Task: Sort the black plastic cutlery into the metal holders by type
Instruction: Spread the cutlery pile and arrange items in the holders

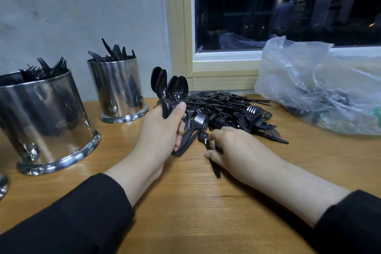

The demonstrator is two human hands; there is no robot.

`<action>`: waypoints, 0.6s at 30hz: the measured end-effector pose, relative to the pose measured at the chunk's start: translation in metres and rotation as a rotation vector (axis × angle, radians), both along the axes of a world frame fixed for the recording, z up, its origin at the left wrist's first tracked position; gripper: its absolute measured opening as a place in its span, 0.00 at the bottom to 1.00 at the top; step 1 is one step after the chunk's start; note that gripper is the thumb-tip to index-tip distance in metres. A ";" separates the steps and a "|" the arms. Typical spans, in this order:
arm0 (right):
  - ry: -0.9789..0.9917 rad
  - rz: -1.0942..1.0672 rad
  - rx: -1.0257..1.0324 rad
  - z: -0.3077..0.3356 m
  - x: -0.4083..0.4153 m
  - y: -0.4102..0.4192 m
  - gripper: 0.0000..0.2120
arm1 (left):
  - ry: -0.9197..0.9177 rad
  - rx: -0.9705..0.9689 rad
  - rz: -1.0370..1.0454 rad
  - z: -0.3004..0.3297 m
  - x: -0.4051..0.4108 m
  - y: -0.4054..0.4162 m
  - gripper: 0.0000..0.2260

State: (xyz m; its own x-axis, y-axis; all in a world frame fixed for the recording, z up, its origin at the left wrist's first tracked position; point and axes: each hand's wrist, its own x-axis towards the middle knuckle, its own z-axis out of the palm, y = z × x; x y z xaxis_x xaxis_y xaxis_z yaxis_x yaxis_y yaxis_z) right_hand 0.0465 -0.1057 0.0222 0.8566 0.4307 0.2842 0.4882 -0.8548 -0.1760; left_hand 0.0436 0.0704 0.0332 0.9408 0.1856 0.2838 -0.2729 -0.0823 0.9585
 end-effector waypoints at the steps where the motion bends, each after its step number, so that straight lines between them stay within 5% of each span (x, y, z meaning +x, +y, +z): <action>1: -0.003 0.006 -0.002 0.000 0.000 0.001 0.12 | 0.000 0.001 0.000 0.000 0.000 0.000 0.13; 18: 0.078 -0.085 -0.122 0.012 -0.003 -0.005 0.11 | 0.000 -0.003 0.007 0.000 0.000 0.000 0.12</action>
State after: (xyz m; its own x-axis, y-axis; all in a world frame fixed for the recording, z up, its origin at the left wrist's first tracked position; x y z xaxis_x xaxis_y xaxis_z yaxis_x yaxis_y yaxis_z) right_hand 0.0439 -0.1111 0.0340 0.9089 0.3826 0.1659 0.4018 -0.9099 -0.1032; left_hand 0.0436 0.0700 0.0336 0.9395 0.1927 0.2831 -0.2723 -0.0809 0.9588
